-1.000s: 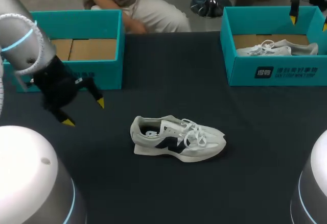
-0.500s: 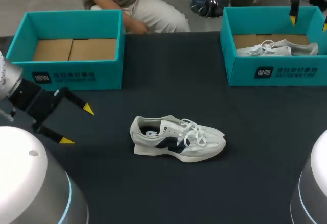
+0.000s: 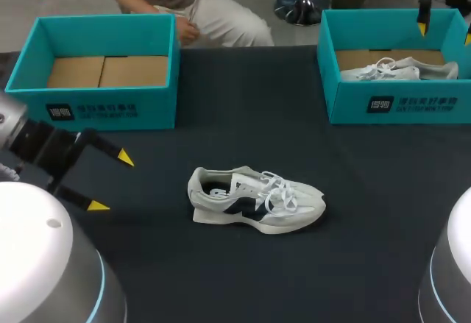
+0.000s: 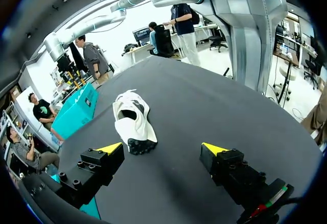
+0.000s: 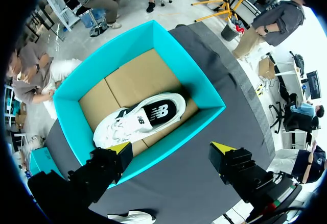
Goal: Take the shoe out of the shoebox, open the shoe tongue, remove and reinsert the insole, then place the shoe into the shoebox
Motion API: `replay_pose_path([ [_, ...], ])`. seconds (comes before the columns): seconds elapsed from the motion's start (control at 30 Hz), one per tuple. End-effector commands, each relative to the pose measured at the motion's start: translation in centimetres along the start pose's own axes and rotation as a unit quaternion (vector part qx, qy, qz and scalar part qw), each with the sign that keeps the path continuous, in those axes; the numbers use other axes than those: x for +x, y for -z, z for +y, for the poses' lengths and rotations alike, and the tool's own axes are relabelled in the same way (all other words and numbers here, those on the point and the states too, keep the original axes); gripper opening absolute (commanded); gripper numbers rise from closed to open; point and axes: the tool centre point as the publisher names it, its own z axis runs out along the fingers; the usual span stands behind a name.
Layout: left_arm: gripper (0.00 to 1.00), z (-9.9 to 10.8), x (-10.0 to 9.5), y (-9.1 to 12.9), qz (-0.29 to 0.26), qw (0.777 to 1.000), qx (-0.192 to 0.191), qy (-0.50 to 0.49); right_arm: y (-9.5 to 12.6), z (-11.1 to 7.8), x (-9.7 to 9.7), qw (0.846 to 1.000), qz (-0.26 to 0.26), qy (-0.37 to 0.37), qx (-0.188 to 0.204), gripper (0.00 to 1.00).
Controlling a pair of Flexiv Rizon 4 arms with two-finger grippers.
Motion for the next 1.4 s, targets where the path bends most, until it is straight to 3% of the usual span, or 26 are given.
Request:
replay_pose_path([
  [0.03, 1.00, 0.2, -0.3, 0.0, 0.007, 1.000, 0.002, 0.000, 0.0, 0.0, 0.0, 1.000, 0.001, 0.000, 0.000, 1.00],
  [0.47, 1.00, 0.2, -0.3, 0.0, 0.007, 1.000, 0.002, 0.000, 0.0, 0.0, 0.0, 1.000, 0.001, 0.000, 0.000, 1.00],
  [0.6, 1.00, 0.4, 0.6, -1.1, -0.061, 0.996, -0.009, 0.066, 0.0, 0.0, 0.0, 1.000, 0.001, 0.000, 0.000, 1.00],
  [0.93, 1.00, 2.1, 3.8, -2.5, -0.059, 0.987, 0.046, 0.145, 0.0, 0.0, 0.0, 1.000, 0.001, 0.000, 0.000, 1.00],
  [1.4, 1.00, 6.0, 5.6, -2.5, -0.058, 0.977, 0.100, 0.177, 0.0, 0.0, 0.0, 1.000, 0.001, 0.000, 0.000, 1.00],
])
